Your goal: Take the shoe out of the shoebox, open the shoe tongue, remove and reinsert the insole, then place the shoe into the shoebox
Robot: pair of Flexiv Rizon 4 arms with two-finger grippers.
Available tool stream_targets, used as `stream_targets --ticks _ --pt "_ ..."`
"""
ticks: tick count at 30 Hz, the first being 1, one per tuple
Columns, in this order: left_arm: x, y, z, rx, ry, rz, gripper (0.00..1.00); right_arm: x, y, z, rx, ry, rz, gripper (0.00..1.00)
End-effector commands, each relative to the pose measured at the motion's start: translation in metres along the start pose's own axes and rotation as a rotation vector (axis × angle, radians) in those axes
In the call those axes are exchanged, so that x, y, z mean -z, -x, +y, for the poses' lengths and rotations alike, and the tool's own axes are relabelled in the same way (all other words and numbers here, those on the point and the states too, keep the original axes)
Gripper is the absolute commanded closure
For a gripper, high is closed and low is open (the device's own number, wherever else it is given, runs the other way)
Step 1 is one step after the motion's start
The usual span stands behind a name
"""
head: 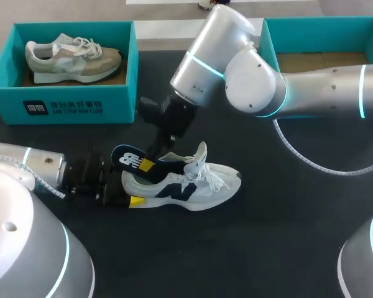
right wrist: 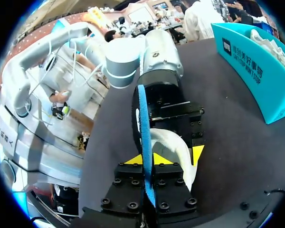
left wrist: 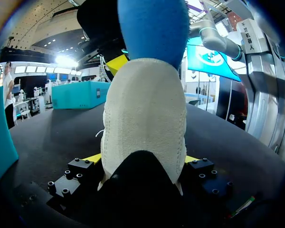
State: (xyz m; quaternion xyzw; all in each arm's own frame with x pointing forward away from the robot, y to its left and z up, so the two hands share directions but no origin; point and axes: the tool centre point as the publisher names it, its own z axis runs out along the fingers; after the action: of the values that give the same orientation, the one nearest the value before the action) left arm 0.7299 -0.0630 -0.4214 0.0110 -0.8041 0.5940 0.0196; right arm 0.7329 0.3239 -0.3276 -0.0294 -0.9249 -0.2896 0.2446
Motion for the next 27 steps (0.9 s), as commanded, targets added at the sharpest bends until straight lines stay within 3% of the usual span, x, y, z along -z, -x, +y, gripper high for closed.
stream_targets --ticks 1,9,17,19,27 --pt "-0.003 0.002 0.007 0.0 0.002 0.002 1.0 0.005 0.0 0.006 -0.003 0.015 0.022 1.0" --pt "-0.003 0.002 0.007 0.0 0.002 0.002 1.0 0.035 -0.008 0.042 -0.083 0.211 0.079 1.0" --pt "-0.003 0.002 0.007 0.0 0.002 0.002 1.0 0.06 -0.012 0.079 -0.138 0.349 0.086 1.0" --pt "-0.003 0.002 0.007 0.0 0.002 0.002 1.0 0.072 -0.01 0.088 -0.111 0.458 0.023 1.0" --pt "-0.003 0.002 0.007 0.0 0.002 0.002 1.0 0.072 -0.01 0.088 -0.111 0.458 0.023 1.0"
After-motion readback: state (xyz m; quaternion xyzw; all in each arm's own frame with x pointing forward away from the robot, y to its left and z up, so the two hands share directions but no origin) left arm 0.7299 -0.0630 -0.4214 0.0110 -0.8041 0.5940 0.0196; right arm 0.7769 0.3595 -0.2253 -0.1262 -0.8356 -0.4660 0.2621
